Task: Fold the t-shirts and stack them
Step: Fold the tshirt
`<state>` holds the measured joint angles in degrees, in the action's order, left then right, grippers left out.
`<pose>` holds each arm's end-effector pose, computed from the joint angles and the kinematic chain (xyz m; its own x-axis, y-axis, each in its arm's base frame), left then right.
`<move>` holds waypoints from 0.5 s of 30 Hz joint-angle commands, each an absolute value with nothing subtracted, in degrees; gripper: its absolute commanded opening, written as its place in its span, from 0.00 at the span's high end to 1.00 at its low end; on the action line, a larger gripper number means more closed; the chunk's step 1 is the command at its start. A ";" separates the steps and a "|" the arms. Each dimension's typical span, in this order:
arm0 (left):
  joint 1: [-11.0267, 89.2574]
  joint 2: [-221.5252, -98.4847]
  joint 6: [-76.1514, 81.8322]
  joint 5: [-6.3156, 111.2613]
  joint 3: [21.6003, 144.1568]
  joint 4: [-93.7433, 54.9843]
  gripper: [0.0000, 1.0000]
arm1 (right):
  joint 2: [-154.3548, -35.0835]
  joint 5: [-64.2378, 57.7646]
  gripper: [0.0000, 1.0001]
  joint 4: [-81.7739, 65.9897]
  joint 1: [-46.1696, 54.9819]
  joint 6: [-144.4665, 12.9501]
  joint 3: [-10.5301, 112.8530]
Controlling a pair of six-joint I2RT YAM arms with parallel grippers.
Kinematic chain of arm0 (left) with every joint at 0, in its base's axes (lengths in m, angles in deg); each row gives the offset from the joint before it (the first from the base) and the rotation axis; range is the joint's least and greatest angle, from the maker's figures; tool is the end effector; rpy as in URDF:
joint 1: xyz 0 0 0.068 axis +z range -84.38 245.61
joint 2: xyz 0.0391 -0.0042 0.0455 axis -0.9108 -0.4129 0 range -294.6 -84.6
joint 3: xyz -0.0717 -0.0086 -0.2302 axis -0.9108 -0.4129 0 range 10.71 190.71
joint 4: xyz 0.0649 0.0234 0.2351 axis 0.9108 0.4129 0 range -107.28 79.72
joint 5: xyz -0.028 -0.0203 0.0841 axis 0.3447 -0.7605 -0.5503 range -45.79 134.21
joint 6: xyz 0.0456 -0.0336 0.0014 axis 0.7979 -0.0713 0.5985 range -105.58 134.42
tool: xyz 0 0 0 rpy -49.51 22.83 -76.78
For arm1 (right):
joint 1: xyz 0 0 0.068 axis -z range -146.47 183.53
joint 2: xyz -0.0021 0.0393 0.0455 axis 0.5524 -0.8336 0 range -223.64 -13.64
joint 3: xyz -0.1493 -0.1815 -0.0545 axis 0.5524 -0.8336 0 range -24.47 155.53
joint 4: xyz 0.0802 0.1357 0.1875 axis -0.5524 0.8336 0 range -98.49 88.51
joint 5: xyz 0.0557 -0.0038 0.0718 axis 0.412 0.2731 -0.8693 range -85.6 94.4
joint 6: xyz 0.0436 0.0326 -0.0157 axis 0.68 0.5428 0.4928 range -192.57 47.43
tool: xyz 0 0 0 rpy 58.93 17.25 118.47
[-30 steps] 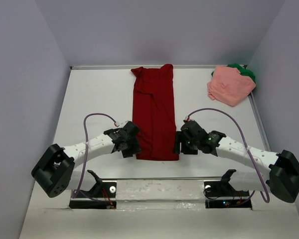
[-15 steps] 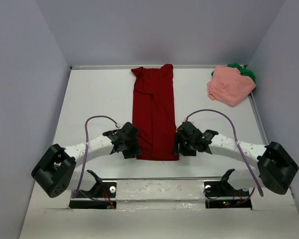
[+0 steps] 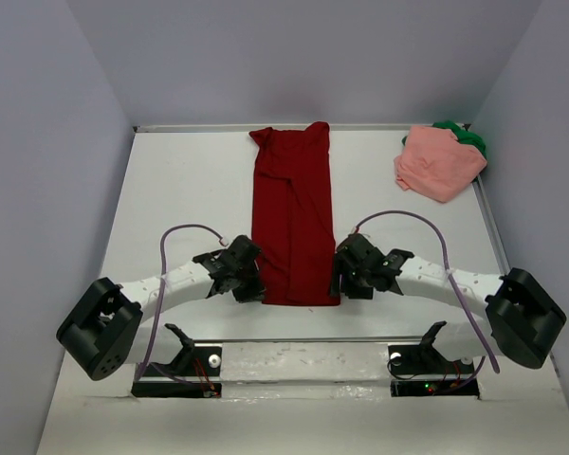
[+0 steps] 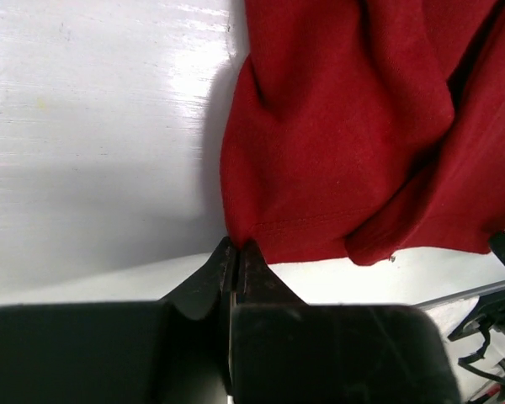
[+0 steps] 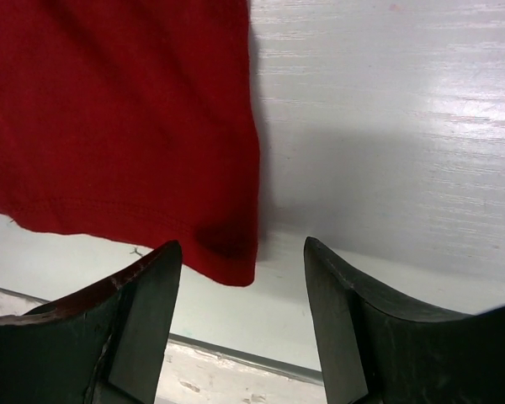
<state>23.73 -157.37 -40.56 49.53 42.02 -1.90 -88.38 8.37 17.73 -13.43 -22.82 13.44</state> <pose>0.1640 -0.1521 0.1337 -0.9330 -0.2586 -0.2504 -0.1073 0.8637 -0.4925 0.1579 0.1651 0.1471 -0.9333 0.1163 -0.3398 0.0071 0.9519 0.3062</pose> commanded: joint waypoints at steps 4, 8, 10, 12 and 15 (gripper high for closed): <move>23.87 -155.97 -40.25 49.75 41.38 -0.58 1.00 | -90.10 7.22 0.35 12.88 -13.84 -22.12 12.36; 23.87 -155.97 -40.25 49.66 41.21 -0.93 1.00 | -90.10 7.04 0.35 12.08 -13.84 -22.30 11.74; 23.95 -156.14 -40.25 49.75 40.94 -1.02 1.00 | -90.72 6.78 0.35 11.90 -13.84 -22.21 11.65; 23.87 -156.23 -40.16 49.84 40.94 -1.10 1.00 | -91.16 6.52 0.39 11.73 -13.84 -21.43 11.56; 23.87 -155.97 -40.07 49.92 41.12 -1.02 1.00 | -91.07 5.38 0.55 10.32 -13.84 -20.19 10.69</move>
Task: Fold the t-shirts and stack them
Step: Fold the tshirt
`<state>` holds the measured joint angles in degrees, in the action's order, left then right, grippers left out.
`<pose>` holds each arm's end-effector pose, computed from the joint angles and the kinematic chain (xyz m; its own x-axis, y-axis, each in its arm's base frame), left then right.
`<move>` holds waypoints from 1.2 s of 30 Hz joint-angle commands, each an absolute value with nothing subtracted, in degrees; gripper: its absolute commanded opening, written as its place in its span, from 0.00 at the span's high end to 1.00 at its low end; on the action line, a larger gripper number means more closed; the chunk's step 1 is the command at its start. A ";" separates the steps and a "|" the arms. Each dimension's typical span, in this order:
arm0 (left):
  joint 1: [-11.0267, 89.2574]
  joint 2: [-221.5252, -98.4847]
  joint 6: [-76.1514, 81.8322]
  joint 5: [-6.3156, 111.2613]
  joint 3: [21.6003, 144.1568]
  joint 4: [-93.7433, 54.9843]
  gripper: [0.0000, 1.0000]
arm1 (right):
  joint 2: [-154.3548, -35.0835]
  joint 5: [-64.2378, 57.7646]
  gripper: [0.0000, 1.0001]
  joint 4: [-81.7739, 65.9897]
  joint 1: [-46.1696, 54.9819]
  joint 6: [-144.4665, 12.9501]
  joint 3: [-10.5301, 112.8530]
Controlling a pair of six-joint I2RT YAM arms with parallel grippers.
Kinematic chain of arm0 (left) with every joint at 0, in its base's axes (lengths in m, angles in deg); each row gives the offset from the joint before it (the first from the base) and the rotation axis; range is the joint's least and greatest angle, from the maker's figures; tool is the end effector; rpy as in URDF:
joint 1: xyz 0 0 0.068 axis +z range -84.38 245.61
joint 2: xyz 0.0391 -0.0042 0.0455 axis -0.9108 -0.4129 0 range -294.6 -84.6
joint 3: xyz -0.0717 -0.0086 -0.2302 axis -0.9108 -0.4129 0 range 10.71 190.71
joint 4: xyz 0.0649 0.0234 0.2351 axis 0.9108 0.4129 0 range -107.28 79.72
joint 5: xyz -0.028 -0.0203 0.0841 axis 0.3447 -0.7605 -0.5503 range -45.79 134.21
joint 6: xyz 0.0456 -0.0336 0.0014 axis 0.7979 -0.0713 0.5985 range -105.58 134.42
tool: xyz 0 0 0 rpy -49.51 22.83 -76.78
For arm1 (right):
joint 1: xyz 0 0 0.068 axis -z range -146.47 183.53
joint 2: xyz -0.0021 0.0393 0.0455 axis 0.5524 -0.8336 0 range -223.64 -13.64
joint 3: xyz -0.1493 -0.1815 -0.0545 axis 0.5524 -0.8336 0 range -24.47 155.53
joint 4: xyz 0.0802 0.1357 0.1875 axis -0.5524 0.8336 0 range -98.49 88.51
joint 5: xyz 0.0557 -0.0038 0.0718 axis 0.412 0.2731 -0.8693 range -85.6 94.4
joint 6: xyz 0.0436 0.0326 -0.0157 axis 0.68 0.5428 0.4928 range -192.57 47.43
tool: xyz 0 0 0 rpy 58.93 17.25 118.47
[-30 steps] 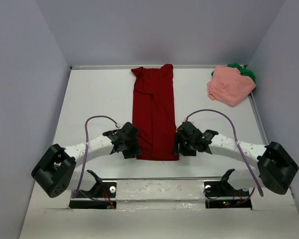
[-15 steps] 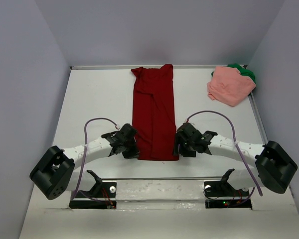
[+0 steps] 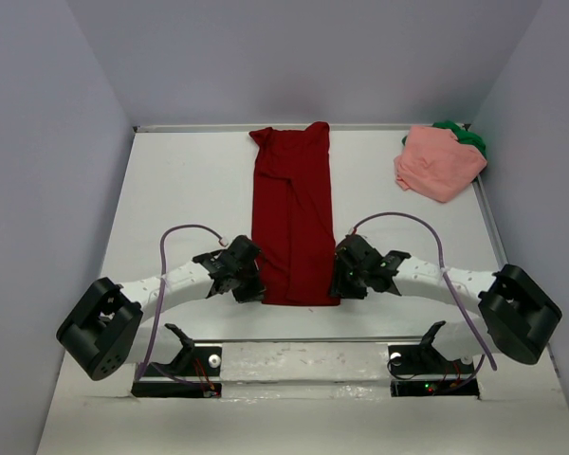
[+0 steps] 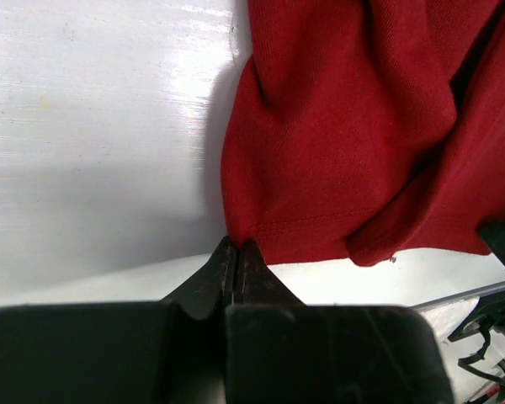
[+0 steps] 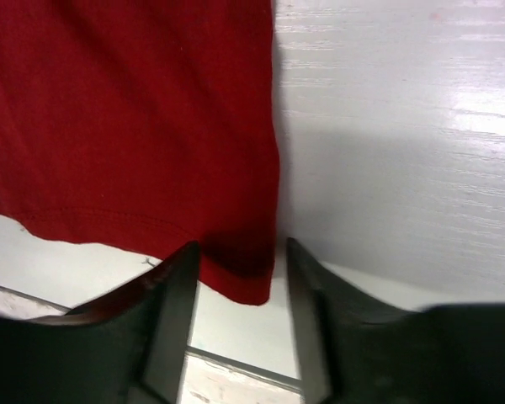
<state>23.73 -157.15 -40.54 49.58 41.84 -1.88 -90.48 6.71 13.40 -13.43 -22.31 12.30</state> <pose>0.1635 -0.1516 0.1336 -0.9332 -0.2581 -0.2501 -0.1066 0.8634 -0.4931 0.1604 0.1695 0.1380 -0.9368 0.1227 -0.3278 0.0046 0.9408 0.3389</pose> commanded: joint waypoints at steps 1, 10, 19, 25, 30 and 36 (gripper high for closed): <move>23.87 -155.88 -40.07 49.84 41.21 -1.02 1.00 | -91.07 5.20 0.61 10.06 -13.84 -19.75 10.51; 23.87 -155.26 -39.81 49.66 41.47 -0.49 1.00 | -90.63 6.77 0.95 9.97 -14.98 -17.38 10.51; 23.08 -148.59 -42.44 48.26 41.65 5.65 1.00 | -90.11 14.59 1.00 16.20 -20.60 -12.81 14.37; 21.15 -141.04 -45.95 47.99 40.16 9.09 1.00 | -86.24 17.93 1.00 18.93 -22.54 -9.39 13.41; 19.30 -138.21 -48.33 47.12 39.71 11.81 1.00 | -84.22 21.09 1.00 23.23 -23.77 -6.75 13.67; 18.42 -136.02 -49.56 46.06 40.33 14.19 1.00 | -80.97 26.37 1.00 27.99 -24.91 -4.90 15.17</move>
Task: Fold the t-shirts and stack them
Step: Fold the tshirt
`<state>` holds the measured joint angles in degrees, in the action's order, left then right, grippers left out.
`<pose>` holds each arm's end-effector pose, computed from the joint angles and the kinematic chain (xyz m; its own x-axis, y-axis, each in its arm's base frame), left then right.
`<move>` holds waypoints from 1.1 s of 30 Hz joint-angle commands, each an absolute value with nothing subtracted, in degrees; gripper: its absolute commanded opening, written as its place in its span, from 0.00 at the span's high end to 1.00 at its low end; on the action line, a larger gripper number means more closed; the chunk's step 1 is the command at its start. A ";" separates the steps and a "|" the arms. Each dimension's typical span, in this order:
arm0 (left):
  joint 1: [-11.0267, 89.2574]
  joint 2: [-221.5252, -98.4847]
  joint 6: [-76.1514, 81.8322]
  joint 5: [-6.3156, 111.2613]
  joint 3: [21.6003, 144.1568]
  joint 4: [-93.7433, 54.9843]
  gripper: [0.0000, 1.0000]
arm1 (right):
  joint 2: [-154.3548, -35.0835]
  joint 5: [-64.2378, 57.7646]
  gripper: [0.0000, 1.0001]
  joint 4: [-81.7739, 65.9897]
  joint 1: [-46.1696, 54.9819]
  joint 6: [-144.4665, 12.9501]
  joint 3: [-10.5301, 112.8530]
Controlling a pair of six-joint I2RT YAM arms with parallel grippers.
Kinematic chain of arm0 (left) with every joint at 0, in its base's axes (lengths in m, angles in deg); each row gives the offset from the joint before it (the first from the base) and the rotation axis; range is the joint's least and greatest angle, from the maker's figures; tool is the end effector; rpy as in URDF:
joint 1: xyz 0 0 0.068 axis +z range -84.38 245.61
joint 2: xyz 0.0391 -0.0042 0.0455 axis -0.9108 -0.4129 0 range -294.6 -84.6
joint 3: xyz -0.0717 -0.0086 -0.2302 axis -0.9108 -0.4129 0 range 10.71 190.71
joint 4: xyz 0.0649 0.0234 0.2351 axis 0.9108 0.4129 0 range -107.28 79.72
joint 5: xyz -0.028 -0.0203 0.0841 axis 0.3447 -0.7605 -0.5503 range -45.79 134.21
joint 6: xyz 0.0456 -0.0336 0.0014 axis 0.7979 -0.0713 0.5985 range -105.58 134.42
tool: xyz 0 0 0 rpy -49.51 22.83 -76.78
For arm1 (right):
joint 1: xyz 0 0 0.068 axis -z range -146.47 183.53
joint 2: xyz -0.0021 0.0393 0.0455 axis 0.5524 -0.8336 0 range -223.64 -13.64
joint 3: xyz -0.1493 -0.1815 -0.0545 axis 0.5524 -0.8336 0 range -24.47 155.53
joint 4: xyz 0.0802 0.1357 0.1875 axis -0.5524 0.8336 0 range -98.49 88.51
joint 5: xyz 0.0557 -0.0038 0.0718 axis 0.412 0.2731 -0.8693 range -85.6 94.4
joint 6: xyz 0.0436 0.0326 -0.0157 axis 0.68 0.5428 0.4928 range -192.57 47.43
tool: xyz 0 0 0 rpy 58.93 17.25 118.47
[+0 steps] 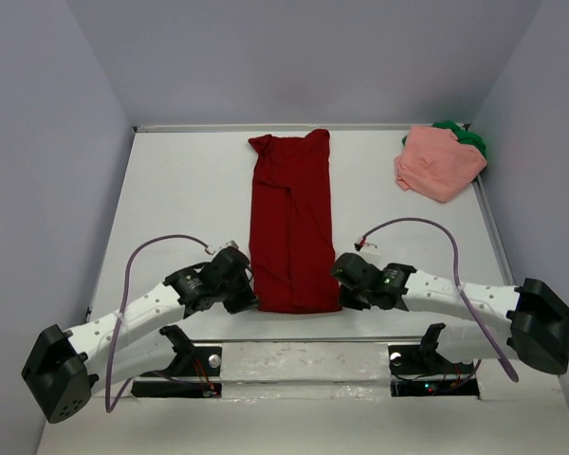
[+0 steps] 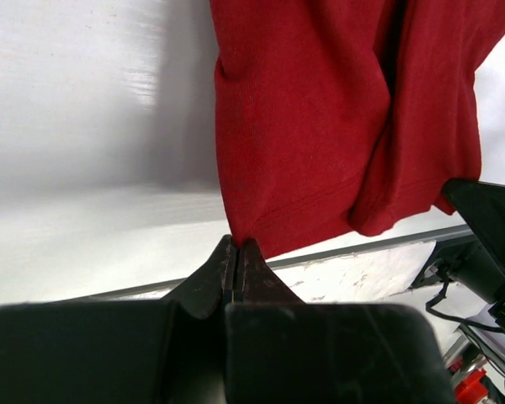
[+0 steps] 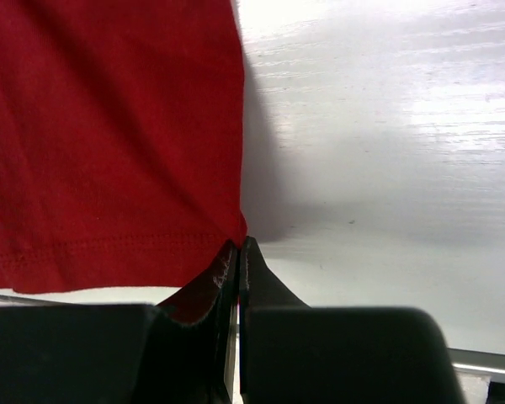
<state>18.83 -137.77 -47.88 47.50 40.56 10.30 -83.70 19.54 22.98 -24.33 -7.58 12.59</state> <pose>0.1254 -0.1368 0.1755 -0.9131 -0.3190 -0.2537 -0.1207 0.8062 -0.5791 0.1220 0.1747 0.1561 -0.8894 0.2288 -0.3956 0.1148 0.9498 0.2911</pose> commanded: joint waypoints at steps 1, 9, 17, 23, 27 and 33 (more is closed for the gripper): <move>18.33 -136.01 -49.56 46.14 40.33 14.28 1.00 | -80.70 26.64 1.00 28.34 -24.91 -4.81 15.25; 17.89 -135.40 -50.27 46.93 39.28 15.60 1.00 | -80.96 26.55 1.00 29.57 -26.32 -3.32 14.73; 17.45 -134.87 -50.71 46.77 39.45 16.38 1.00 | -81.14 27.52 1.00 30.88 -26.85 -2.53 15.08; 17.36 -134.00 -50.79 46.06 40.33 18.14 1.00 | -81.05 28.31 1.00 32.29 -26.85 -1.30 15.34; 17.36 -133.73 -50.88 46.32 40.24 18.23 1.00 | -81.31 28.57 1.00 32.91 -26.85 -1.20 15.34; 17.36 -133.55 -50.71 46.50 40.24 18.23 1.00 | -81.49 28.75 1.00 33.17 -26.85 -0.94 15.43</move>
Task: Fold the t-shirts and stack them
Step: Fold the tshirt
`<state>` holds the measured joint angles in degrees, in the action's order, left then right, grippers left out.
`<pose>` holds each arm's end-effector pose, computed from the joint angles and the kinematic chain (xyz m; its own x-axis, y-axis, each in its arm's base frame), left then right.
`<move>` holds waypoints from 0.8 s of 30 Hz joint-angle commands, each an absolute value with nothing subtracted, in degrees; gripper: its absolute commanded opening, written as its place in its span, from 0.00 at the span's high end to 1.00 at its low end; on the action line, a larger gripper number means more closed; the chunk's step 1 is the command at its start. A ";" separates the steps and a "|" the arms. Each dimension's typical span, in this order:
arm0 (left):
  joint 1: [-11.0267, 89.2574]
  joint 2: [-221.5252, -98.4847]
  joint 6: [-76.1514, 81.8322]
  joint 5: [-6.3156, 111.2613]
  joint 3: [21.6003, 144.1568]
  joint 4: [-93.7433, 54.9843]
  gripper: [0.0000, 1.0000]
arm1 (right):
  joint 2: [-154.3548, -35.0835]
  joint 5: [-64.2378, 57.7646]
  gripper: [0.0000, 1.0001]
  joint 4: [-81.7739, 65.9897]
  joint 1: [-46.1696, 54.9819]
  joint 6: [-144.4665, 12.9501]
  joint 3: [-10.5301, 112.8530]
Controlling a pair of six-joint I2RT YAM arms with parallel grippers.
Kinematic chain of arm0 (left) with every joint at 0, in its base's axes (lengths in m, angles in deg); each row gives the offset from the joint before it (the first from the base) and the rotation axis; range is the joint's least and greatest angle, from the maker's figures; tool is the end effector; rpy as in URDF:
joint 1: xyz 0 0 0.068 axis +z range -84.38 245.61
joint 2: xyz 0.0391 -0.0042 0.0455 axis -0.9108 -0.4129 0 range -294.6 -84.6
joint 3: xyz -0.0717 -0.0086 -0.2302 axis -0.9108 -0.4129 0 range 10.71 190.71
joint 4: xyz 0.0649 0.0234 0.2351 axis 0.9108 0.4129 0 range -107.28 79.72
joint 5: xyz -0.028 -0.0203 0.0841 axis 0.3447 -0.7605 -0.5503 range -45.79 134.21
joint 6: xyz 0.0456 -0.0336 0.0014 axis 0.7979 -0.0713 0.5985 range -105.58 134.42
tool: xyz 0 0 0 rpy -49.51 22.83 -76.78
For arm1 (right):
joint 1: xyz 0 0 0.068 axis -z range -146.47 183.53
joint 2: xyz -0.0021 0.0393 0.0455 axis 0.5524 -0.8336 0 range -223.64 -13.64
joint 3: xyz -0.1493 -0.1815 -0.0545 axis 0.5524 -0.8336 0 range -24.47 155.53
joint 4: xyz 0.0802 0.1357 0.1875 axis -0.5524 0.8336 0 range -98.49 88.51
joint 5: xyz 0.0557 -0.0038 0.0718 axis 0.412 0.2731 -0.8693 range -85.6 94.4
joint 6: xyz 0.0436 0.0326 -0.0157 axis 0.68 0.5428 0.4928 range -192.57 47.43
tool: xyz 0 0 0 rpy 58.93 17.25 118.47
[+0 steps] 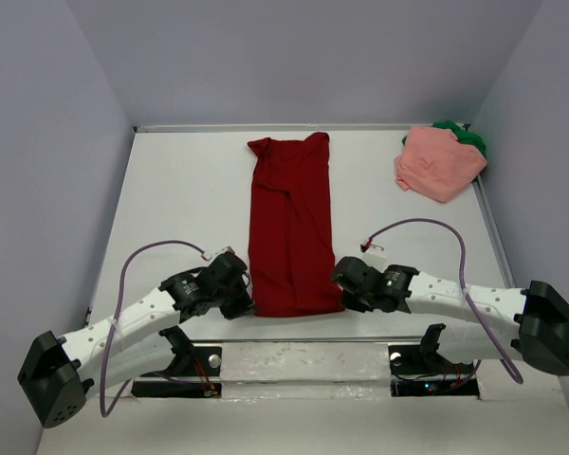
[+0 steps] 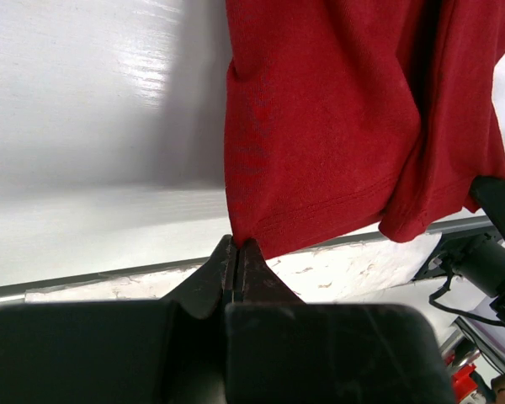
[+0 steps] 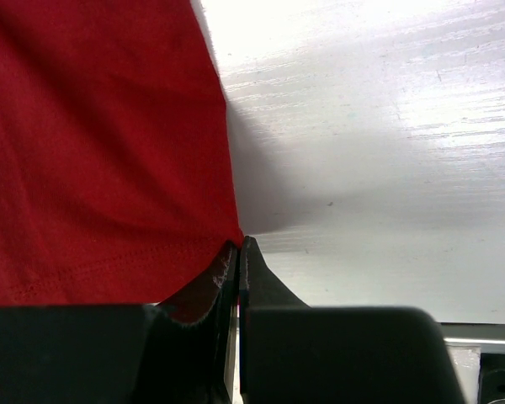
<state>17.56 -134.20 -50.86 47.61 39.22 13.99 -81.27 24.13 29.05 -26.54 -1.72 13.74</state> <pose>0.1140 -0.1304 0.1738 -0.9178 -0.3353 -0.2127 -0.1602 0.8027 -0.5744 0.1129 0.1693 0.1655 -0.8590 0.2903 -0.4217 0.1878 0.9449 0.2680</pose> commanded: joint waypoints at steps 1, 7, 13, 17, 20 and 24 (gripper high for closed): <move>17.28 -133.81 -50.62 46.50 40.24 18.23 1.00 | -81.49 28.75 1.00 33.26 -26.85 -0.94 15.43; 17.27 -133.55 -50.71 46.32 40.42 18.49 1.00 | -81.14 29.28 1.00 33.87 -26.85 -0.50 15.25; 17.27 -133.55 -50.71 45.97 40.68 18.67 1.00 | -80.96 31.03 1.00 36.51 -26.85 0.46 16.04; 17.27 -133.82 -50.71 45.62 41.03 18.85 1.00 | -80.70 31.21 1.00 36.95 -26.85 -0.24 16.66; 17.27 -134.26 -50.36 45.44 41.82 19.02 1.00 | -81.14 31.56 1.00 37.13 -26.85 -1.20 17.80; 17.27 -135.31 -49.74 45.09 43.22 18.85 1.00 | -82.80 31.83 1.00 37.21 -27.38 -3.39 20.08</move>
<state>17.32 -134.40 -50.94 47.20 40.21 14.76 -81.62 26.62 32.92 -26.93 -1.24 16.65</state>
